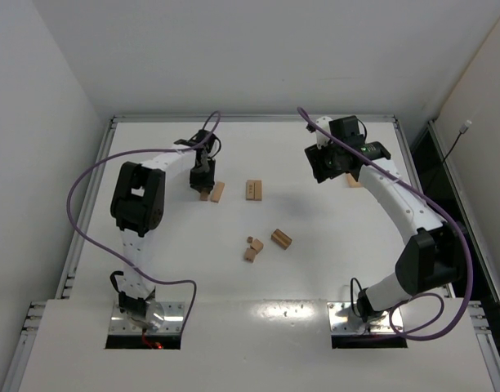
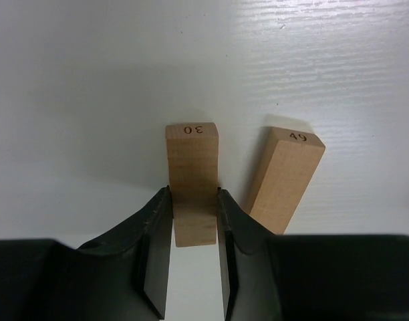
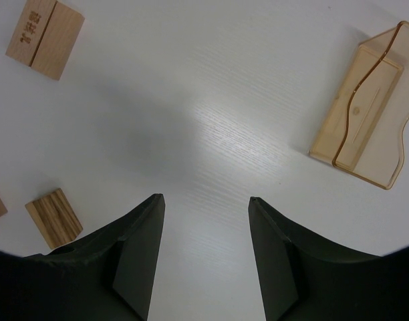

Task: Build the wood block tower

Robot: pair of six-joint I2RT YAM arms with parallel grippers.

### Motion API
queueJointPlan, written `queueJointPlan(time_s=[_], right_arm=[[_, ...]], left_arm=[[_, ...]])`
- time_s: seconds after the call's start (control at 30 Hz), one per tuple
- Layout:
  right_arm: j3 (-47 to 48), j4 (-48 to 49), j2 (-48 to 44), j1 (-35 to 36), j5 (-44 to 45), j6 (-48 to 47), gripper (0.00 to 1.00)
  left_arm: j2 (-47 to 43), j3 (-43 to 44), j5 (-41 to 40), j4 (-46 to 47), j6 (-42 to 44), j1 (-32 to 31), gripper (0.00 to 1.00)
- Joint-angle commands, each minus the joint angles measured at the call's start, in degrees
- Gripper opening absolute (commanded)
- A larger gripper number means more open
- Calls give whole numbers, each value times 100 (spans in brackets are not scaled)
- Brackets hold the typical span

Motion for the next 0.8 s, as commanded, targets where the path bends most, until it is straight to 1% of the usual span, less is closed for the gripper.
queueJointPlan(time_s=[0.0,0.03,0.1,0.13,0.23,0.57,0.77], right_arm=[[206,172,-10,29,-77,102,51],[206,120,-10,29,-77,102,51],[206,120,-10,29,-77,102,51],[206,120,-10,29,-77,102,51],[206,120,-10,29,-77,102,51],[259,120,-10,29,-77,102,51],[259,120,-10,29,-130,102,51]], left_arm=[[207,235,5,35,103,111,24],[208,235,5,35,103,111,27],[208,288,58,35,103,111,32],[208,288,58,35,103,111,36],[208,288,128,35,103,111,44],[-100,235,128,35,50,225,44],[-459,235,128,-17,50,278,44]])
